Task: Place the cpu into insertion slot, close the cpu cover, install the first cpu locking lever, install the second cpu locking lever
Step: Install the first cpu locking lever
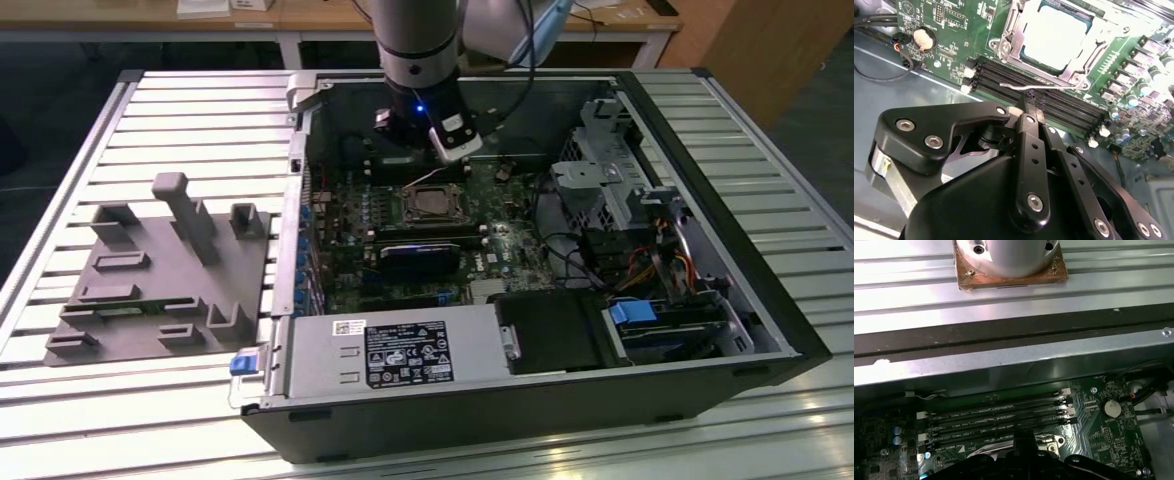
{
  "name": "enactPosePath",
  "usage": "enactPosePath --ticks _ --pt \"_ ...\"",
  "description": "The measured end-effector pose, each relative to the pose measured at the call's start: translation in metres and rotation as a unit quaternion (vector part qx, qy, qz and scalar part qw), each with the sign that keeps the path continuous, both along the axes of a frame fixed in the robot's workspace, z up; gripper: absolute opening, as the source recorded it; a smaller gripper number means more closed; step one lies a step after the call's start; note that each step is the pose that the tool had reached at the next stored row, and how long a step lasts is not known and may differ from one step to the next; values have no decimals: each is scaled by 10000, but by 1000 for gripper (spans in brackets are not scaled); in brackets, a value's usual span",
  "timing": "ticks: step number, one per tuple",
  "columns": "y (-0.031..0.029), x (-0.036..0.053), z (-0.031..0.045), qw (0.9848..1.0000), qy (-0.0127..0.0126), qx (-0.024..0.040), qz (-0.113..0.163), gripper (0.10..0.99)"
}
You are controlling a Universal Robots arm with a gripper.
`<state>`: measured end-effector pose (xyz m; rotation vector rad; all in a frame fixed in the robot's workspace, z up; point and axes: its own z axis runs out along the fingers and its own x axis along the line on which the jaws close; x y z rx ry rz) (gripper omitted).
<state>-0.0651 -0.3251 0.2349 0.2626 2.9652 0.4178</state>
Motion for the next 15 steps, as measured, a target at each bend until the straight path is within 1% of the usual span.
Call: enactPosePath --ticks 4,7,8,12,13,14,15 --pt "0 -3 -51 10000 -62 0 0 102" --pt "0 -10 -78 9999 -134 -1 0 102" --pt "0 -11 -81 9999 -146 -2 0 102" --pt "0 -10 -82 9999 -147 -3 0 102" --pt "1 -10 -83 9999 -148 -15 0 102" --pt "2 -10 -84 9999 -148 -48 -1 102" --pt "4 -11 -86 9998 -147 -98 -1 102"
